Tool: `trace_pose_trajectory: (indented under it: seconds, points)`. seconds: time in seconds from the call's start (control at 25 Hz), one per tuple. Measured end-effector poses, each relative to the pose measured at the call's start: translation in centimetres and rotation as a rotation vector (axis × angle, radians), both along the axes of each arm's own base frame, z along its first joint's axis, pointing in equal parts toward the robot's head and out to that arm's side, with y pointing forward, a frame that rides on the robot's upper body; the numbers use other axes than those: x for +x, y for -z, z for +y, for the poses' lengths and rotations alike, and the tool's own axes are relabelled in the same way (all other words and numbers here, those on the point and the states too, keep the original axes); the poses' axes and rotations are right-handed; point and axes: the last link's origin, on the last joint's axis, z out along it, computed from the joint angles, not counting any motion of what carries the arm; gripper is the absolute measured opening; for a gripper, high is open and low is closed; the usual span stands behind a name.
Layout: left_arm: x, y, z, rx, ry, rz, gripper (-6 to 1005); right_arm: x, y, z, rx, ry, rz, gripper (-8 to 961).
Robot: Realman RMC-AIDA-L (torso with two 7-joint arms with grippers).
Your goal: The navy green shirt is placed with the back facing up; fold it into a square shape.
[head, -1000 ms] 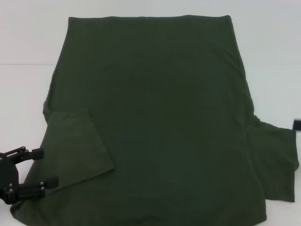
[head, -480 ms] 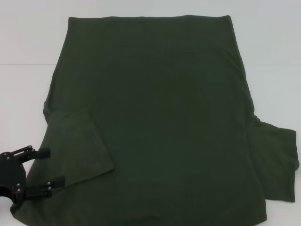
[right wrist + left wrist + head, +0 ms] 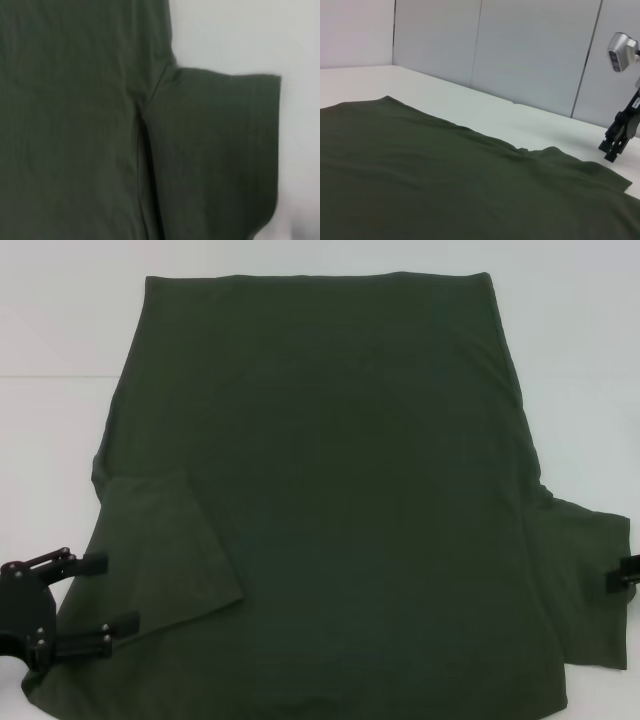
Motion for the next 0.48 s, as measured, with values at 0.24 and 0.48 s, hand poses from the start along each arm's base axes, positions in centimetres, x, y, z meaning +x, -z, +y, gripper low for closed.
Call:
trace_pose_trajectory:
  seconds: [0.24,0.48]
  points:
    - [0.0,-0.1,-0.1,0.006,-0.003,-0.007,904,-0.2,1.1,0.3,-0.012,-0.014,-0.008,907]
    - [0.1,-0.1,0.1,0.008,0.000,-0.006,903,-0.6,2.1,0.6,-0.021,-0.030,0.001,907]
